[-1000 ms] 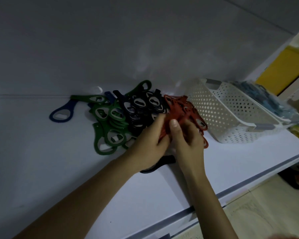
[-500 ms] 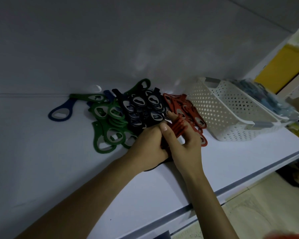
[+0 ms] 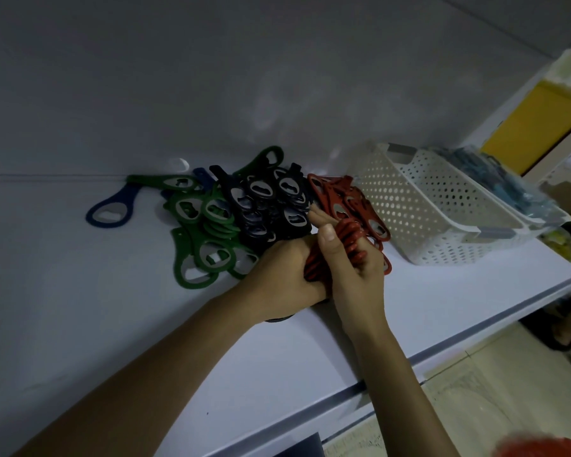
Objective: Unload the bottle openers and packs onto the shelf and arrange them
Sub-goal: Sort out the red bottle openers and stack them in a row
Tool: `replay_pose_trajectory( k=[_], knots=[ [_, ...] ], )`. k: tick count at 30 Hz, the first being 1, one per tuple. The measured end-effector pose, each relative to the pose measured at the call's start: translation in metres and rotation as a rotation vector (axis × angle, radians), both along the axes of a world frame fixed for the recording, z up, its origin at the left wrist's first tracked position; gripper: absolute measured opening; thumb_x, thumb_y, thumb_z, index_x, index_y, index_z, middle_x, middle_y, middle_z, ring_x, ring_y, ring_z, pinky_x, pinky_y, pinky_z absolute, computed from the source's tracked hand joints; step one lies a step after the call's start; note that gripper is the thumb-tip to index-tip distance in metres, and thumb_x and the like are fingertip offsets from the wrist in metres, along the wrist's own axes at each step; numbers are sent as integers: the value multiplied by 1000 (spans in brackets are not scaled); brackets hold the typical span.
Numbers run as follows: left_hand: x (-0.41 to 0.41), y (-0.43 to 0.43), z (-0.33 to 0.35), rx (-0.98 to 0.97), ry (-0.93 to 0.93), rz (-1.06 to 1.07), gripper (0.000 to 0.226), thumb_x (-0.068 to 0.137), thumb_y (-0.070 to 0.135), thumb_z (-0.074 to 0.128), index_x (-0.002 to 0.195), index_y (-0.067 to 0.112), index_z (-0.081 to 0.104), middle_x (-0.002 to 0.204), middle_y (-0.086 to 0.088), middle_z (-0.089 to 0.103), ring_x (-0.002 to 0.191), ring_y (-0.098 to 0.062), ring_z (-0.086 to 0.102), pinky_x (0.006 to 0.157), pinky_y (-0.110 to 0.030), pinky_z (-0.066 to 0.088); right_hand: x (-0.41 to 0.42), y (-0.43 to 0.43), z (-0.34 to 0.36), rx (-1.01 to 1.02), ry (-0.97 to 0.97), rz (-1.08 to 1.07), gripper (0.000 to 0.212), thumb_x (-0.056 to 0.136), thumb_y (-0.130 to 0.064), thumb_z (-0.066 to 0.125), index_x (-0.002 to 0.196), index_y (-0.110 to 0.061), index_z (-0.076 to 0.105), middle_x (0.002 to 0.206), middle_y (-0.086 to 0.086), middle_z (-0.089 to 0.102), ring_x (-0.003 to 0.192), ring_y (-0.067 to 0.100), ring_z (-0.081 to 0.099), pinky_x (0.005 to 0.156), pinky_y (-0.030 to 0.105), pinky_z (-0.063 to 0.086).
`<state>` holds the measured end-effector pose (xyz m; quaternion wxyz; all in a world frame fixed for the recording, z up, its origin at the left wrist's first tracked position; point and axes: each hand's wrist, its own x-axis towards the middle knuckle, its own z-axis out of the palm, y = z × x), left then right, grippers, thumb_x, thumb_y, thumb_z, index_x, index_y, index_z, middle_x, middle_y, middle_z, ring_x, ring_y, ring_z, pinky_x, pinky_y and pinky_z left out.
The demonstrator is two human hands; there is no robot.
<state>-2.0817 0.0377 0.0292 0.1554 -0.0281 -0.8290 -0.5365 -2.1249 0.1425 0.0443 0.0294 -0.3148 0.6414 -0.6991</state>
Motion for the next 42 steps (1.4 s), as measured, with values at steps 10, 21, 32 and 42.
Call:
replay_pose_trajectory(
  k=[10, 21, 32, 42],
  knots=[
    [-1, -1, 3, 266, 18, 193, 20, 78, 34, 66, 87, 17, 58, 82, -17, 63, 74, -33, 63, 72, -52, 54, -33, 35, -9, 713, 221, -681, 17, 92, -21, 53, 101, -22, 67, 99, -2, 68, 98, 24, 62, 87, 39, 46],
    [-2, 2, 5, 377, 25, 200, 13, 88, 30, 62, 91, 18, 61, 78, -13, 67, 72, -22, 66, 54, -24, 55, -34, 33, -14, 574, 249, -611, 29, 84, -26, 71, 111, -22, 64, 96, -13, 61, 92, 7, 58, 72, 21, 42],
    [-4, -7, 4, 520, 114, 138, 26, 83, 56, 54, 87, 32, 66, 75, 4, 68, 71, -10, 67, 63, -22, 53, -10, 17, -7, 253, 658, -144, 34, 78, -30, 75, 101, -5, 71, 107, 3, 69, 102, 12, 63, 83, 29, 51],
    [-6, -10, 10, 466, 135, 165, 10, 83, 17, 70, 85, 18, 60, 68, 7, 66, 67, -10, 66, 55, -20, 50, -14, 18, -8, 221, 439, -220, 28, 89, -39, 53, 102, -17, 65, 100, -10, 65, 95, 10, 62, 77, 25, 47]
  ],
)
